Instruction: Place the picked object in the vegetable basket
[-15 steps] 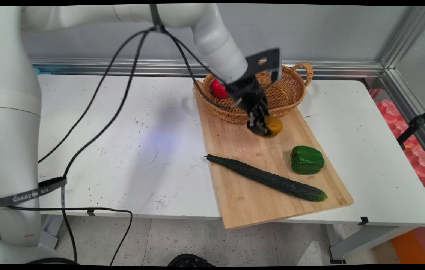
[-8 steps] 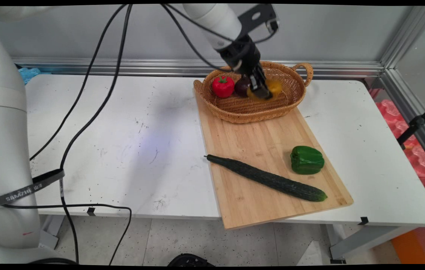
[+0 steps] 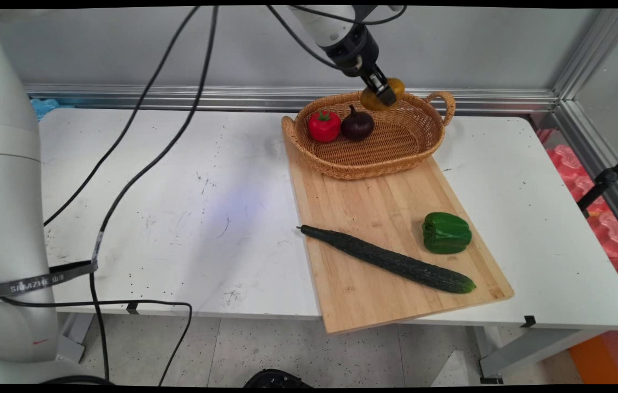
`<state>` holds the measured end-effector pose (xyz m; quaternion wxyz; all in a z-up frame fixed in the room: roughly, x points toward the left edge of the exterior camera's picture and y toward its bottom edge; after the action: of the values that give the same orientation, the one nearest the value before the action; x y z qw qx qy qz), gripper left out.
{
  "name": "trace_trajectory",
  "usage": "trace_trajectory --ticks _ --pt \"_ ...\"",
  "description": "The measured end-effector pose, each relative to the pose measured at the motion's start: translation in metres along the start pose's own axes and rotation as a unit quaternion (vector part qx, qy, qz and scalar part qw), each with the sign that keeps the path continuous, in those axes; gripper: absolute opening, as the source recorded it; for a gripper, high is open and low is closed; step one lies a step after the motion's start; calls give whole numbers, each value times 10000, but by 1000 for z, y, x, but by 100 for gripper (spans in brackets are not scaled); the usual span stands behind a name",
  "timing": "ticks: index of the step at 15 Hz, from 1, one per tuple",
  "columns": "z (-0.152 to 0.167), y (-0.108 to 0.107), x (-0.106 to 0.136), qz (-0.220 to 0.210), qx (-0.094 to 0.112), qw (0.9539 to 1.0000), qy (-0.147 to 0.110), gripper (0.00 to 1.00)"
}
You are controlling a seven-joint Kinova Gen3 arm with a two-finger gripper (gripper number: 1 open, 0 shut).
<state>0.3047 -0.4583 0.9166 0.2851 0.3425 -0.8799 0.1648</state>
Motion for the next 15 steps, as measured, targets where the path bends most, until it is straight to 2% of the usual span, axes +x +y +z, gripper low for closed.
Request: trace_trajectory --ticks 5,9,15 --pt "39 -18 7 -466 199 9987 0 0" --pt "80 -29 10 -817 269 9963 -45 0" --pt "124 -37 8 -1168 311 9925 -153 0"
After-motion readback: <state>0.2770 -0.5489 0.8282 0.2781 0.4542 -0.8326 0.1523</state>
